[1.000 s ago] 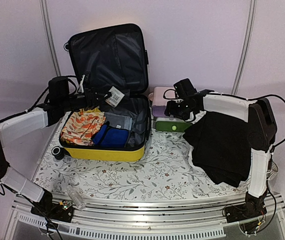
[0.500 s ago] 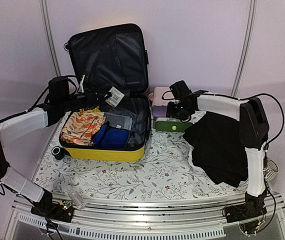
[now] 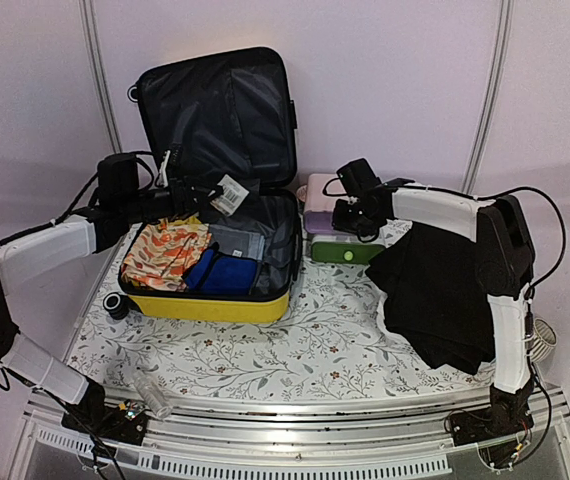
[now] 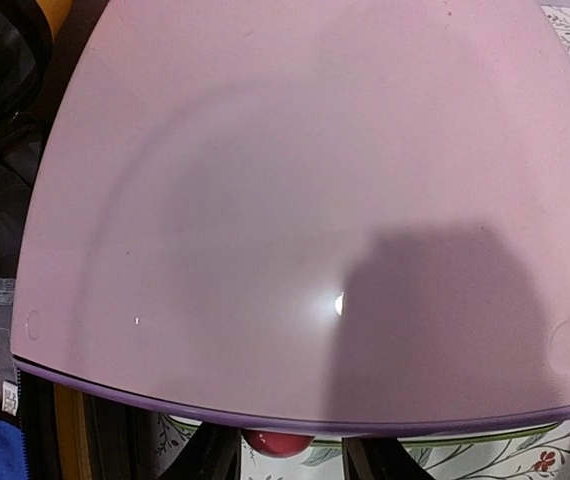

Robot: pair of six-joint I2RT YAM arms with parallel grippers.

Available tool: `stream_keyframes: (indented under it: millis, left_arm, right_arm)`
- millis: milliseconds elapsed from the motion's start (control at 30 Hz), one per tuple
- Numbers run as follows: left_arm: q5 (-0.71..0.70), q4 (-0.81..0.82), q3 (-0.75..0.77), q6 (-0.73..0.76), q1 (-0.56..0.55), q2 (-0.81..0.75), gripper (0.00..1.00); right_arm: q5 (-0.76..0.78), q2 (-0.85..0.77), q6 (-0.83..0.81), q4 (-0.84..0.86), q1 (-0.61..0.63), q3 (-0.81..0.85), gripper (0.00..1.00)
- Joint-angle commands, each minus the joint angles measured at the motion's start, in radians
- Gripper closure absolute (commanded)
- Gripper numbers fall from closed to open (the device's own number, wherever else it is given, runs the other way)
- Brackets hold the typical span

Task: Open, take out, and arrange the luggage
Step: Open the drawer in the storage box.

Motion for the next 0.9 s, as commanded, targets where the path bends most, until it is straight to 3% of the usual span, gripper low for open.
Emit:
stream_keyframes:
  millis: [0, 167, 833, 867]
  left_arm:
    - [0.004, 0.032, 0.002, 0.016, -0.013, -0.023, 0.54]
    - [0.006, 0.031, 0.0, 0.017, -0.014, -0.024, 0.54]
    - [0.014, 0.053, -0.019, 0.005, -0.017, -0.021, 0.54]
    - [0.013, 0.054, -0.02, 0.003, -0.02, -0.02, 0.54]
  right_arm:
    - [0.024, 0.025, 0.003, 0.003, 0.003, 0.036, 0.67]
    - [0.024, 0.023, 0.005, -0.007, 0.002, 0.038, 0.78]
    - [0.05, -0.163, 0.037, 0.036, 0.012, -0.197, 0.8]
    - [0.035, -0.169, 0.033, 0.041, 0.012, -0.202, 0.84]
